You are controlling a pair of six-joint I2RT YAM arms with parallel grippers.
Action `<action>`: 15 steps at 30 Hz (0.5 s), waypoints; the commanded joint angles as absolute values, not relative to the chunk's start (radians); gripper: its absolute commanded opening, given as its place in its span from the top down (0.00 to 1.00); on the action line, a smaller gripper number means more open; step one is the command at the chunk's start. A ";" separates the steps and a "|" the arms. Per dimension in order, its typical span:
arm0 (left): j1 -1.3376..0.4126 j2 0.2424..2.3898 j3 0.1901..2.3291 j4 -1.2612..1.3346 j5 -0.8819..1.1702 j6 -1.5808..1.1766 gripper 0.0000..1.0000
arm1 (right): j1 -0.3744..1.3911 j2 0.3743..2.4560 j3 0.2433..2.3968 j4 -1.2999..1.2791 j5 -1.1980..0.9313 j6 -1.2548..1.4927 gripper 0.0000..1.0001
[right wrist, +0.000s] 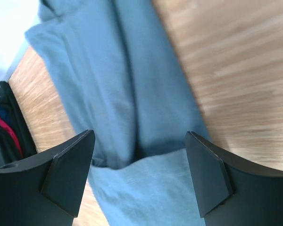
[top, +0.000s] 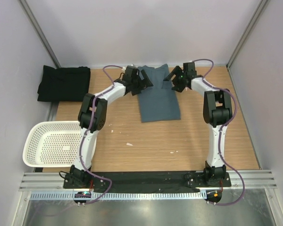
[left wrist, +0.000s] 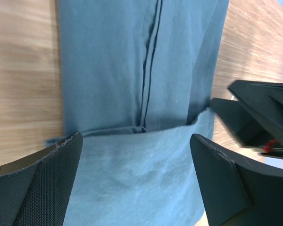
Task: Fold and stack the t-shirts
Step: Fold the tshirt
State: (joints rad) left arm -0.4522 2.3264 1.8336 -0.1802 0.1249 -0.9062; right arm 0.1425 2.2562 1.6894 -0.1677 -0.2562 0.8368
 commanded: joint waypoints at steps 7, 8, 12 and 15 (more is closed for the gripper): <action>-0.407 2.111 1.968 -0.287 0.133 -0.658 0.03 | 0.147 2.034 1.840 -0.414 -0.236 0.543 0.14; -0.407 2.082 1.920 -0.293 0.130 -0.661 0.03 | 0.147 2.016 1.820 -0.438 -0.227 0.522 0.14; -0.419 1.930 1.746 -0.391 0.103 -0.733 0.04 | 0.147 1.915 1.646 -0.517 -0.160 0.466 0.14; -0.440 1.843 1.555 -0.428 0.104 -0.829 0.06 | 0.147 1.839 1.484 -0.535 -0.134 0.463 0.14</action>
